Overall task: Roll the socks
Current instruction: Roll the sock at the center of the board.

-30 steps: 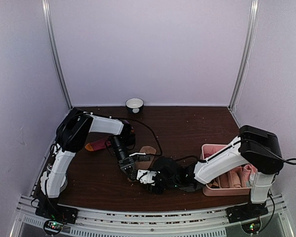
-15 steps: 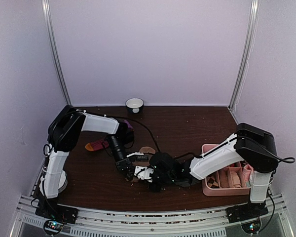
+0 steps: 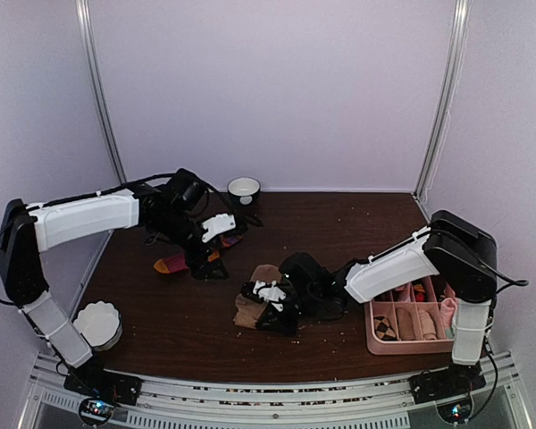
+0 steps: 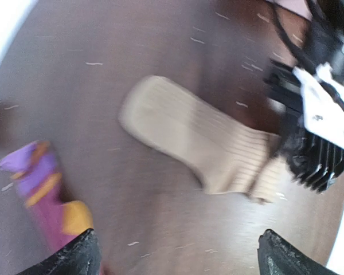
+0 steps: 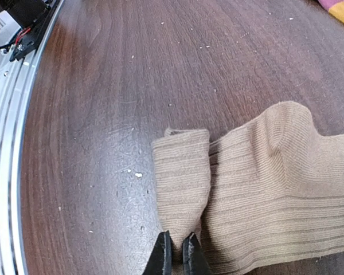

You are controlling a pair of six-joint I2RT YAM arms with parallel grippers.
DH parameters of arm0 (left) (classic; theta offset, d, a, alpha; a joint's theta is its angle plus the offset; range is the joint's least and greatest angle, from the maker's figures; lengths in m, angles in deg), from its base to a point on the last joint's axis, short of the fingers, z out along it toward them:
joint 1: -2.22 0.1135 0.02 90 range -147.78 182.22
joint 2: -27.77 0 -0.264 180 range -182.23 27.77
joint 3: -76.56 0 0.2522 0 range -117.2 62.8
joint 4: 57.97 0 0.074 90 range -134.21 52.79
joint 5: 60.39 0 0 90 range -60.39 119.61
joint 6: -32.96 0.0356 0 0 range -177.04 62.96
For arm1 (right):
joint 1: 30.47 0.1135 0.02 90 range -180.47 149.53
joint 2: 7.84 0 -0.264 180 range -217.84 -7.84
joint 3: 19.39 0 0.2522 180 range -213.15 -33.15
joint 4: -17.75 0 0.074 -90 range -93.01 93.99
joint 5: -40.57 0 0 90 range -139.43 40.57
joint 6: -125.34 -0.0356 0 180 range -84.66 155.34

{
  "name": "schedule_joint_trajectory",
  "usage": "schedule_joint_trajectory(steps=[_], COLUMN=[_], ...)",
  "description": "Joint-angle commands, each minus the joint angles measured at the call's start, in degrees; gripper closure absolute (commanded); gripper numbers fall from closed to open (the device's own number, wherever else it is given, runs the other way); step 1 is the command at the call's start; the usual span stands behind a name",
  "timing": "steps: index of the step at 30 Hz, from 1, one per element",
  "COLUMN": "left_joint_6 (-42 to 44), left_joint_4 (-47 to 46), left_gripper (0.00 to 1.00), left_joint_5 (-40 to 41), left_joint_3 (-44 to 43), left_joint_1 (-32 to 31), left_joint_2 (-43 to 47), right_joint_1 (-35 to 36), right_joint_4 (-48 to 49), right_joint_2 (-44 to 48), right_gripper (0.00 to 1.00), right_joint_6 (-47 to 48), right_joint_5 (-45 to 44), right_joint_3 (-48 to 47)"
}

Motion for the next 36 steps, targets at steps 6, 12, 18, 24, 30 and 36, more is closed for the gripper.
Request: schedule_joint_trajectory(steps=[6, 12, 18, 24, 30, 36], left_joint_6=[6.43, 21.54, 24.58, 26.86, 26.0, 24.79], left_joint_4=[-10.11, -10.47, -12.39, -17.56, -21.07, -23.52], left_gripper=[0.06, 0.13, 0.29, 0.38, 0.51, 0.54], left_joint_5=[-0.78, -9.72, -6.63, 0.34, 4.81, 7.23], left_joint_3=[10.25, 19.48, 20.93, 19.23, 17.23, 17.37], left_joint_1=[6.57, -0.54, -11.04, -15.62, -16.35, -16.86], left_joint_2=[4.51, 11.83, 7.54, 0.84, -3.71, -4.36], right_joint_1=[-3.62, -7.09, -9.38, -10.21, -10.67, -10.91], right_joint_4=[-14.24, -18.4, -18.49, -18.88, -19.56, -20.0], right_joint_2=[-5.96, -10.11, -13.29, -14.6, -14.89, -15.0], right_gripper=[1.0, 1.0, 1.0, 1.0, 1.0, 1.0], right_joint_6=[-6.6, -12.53, -18.42, -20.43, -20.62, -20.38], right_joint_5=[10.17, 14.84, 18.6, 20.08, 20.78, 21.44], right_joint_3=[-3.4, -6.54, -5.98, -5.79, -6.03, -6.8])
